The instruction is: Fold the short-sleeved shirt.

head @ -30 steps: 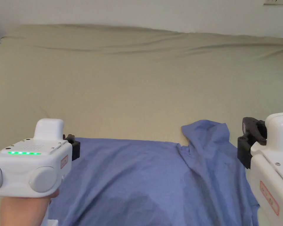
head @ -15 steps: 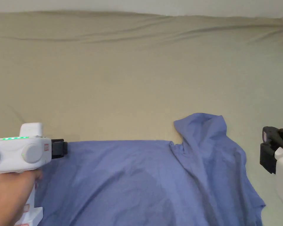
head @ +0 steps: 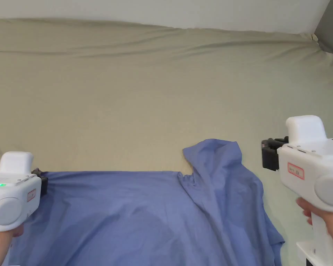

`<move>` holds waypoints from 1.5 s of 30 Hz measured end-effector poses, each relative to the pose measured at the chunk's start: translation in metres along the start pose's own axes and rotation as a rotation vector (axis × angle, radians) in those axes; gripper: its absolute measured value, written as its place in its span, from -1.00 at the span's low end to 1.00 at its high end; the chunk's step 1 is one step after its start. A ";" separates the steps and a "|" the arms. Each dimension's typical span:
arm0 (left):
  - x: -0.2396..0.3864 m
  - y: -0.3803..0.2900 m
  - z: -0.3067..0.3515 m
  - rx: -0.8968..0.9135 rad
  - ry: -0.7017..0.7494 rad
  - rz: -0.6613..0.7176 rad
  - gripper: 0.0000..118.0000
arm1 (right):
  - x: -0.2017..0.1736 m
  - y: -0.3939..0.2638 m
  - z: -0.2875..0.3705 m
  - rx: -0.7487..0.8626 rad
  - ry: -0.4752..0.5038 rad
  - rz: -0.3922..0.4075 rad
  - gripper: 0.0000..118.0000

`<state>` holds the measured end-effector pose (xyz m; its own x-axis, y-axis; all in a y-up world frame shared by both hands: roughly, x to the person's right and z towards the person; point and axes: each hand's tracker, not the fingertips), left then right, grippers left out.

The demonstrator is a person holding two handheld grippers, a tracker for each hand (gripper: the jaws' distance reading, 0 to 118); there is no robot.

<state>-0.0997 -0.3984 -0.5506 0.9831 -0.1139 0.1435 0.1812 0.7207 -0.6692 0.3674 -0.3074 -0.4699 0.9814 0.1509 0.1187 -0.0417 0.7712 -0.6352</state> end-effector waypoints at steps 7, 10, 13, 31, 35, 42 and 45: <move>-0.005 0.007 0.071 0.116 0.002 -0.058 -1.00 | 0.009 -0.018 -0.104 -0.255 0.011 0.060 0.80; -0.008 0.006 0.084 0.128 0.009 -0.062 -1.00 | 0.012 -0.033 -0.143 -0.373 -0.038 0.039 0.80; -0.011 0.003 0.092 0.120 0.008 -0.069 -1.00 | 0.012 -0.049 -0.163 -0.499 -0.013 0.014 0.80; -0.039 0.006 0.148 0.185 0.061 -0.022 -1.00 | 0.024 -0.005 -0.014 -0.181 0.032 0.079 -0.98; -0.046 0.022 0.193 0.253 0.083 -0.010 -1.00 | 0.040 0.020 0.065 -0.020 0.020 0.059 -0.98; -0.065 0.051 0.291 0.454 0.125 0.067 -1.00 | 0.052 0.049 0.206 0.294 -0.058 0.014 -0.98; -0.068 0.062 0.338 0.573 0.113 0.089 -1.00 | 0.051 0.057 0.254 0.423 -0.109 -0.008 -0.98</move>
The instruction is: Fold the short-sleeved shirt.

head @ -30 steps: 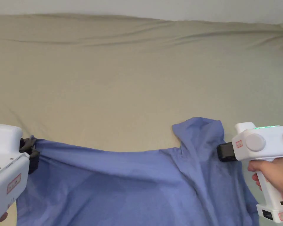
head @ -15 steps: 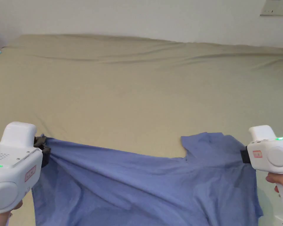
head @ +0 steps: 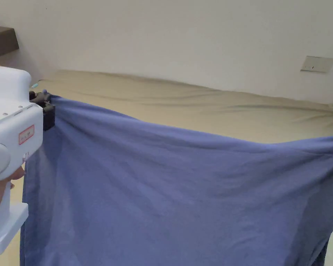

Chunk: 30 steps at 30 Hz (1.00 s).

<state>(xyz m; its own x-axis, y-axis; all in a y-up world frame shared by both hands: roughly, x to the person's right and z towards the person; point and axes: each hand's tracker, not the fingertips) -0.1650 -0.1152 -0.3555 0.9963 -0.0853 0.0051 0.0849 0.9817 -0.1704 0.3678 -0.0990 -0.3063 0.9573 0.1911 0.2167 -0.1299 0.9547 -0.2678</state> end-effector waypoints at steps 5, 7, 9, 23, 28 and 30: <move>-0.006 0.047 0.046 0.142 0.008 -0.002 -1.00 | 0.006 0.044 0.057 0.166 -0.066 -0.022 -0.98; -0.010 0.063 0.059 0.171 0.022 -0.010 -1.00 | 0.014 0.057 0.070 0.224 -0.083 -0.021 -0.98; -0.018 0.077 0.072 0.215 0.024 0.003 -1.00 | 0.018 0.075 0.088 0.277 -0.100 -0.027 -0.98; -0.053 0.164 0.098 0.334 0.074 0.010 -1.00 | 0.012 0.176 0.121 0.457 -0.133 0.102 -0.98; -0.064 0.183 0.069 0.315 0.075 0.013 -1.00 | 0.008 0.199 0.103 0.468 -0.131 0.109 -0.98; -0.067 0.188 0.054 0.303 0.075 0.007 -1.00 | 0.004 0.205 0.093 0.470 -0.135 0.109 -0.98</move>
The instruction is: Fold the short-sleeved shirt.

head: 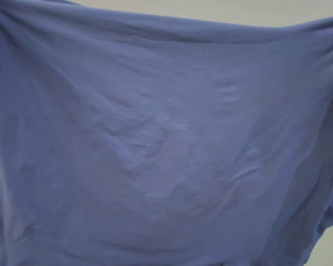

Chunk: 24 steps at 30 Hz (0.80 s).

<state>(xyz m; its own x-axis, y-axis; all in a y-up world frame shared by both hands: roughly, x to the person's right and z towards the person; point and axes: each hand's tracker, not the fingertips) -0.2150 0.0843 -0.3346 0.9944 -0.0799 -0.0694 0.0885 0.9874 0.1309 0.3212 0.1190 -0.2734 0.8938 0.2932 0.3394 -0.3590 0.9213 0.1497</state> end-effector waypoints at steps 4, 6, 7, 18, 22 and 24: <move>0.003 -0.002 -0.037 -0.028 0.009 -0.013 -1.00 | -0.009 -0.004 -0.032 -0.015 -0.008 0.002 -0.98; 0.006 -0.003 -0.056 -0.037 0.020 -0.034 -1.00 | -0.015 -0.008 -0.049 -0.023 -0.015 0.011 -0.98; 0.008 -0.003 -0.065 -0.040 0.021 -0.035 -1.00 | -0.019 -0.010 -0.059 -0.025 -0.021 0.024 -0.98; 0.034 -0.014 -0.162 -0.094 0.007 -0.084 -1.00 | -0.039 -0.029 -0.168 -0.057 -0.090 0.090 -0.98; 0.046 -0.018 -0.195 -0.099 0.006 -0.096 -1.00 | -0.044 -0.032 -0.202 -0.069 -0.114 0.076 -0.98; 0.050 -0.022 -0.212 -0.107 0.004 -0.089 -1.00 | -0.046 -0.036 -0.216 -0.076 -0.117 0.063 -0.98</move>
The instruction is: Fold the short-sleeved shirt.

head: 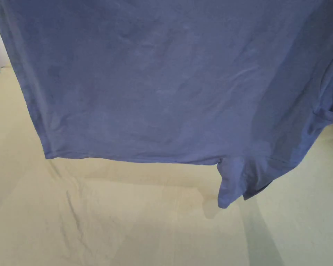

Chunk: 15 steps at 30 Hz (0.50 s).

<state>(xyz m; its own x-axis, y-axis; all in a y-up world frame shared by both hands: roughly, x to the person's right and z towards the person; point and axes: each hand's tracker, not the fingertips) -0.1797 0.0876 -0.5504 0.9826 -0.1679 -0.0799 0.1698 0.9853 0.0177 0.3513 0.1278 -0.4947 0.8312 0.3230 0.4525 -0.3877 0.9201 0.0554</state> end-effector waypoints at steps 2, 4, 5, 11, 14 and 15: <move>0.005 -0.003 -0.018 -0.007 -0.003 0.007 -1.00 | -0.007 -0.006 -0.014 -0.003 -0.010 0.005 -0.98; 0.011 -0.006 -0.032 -0.015 0.001 0.003 -1.00 | -0.015 -0.014 -0.025 -0.006 -0.017 0.024 -0.98; 0.014 -0.009 -0.041 -0.019 0.005 0.001 -1.00 | -0.018 -0.018 -0.031 -0.010 -0.017 0.030 -0.98; 0.034 -0.048 -0.086 -0.072 0.013 0.001 -1.00 | -0.046 -0.067 -0.058 -0.082 0.008 0.038 -0.98; 0.043 -0.081 -0.104 -0.132 -0.004 0.002 -1.00 | -0.063 -0.104 -0.067 -0.129 0.034 0.054 -0.98; 0.045 -0.093 -0.107 -0.142 -0.007 0.008 -1.00 | -0.068 -0.116 -0.068 -0.149 0.046 0.055 -0.98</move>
<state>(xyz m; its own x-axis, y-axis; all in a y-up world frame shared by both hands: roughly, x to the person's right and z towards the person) -0.1593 -0.0081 -0.6621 0.9845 -0.1594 -0.0729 0.1498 0.9811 -0.1227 0.3663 0.0143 -0.5922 0.8292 0.3807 0.4094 -0.3726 0.9223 -0.1029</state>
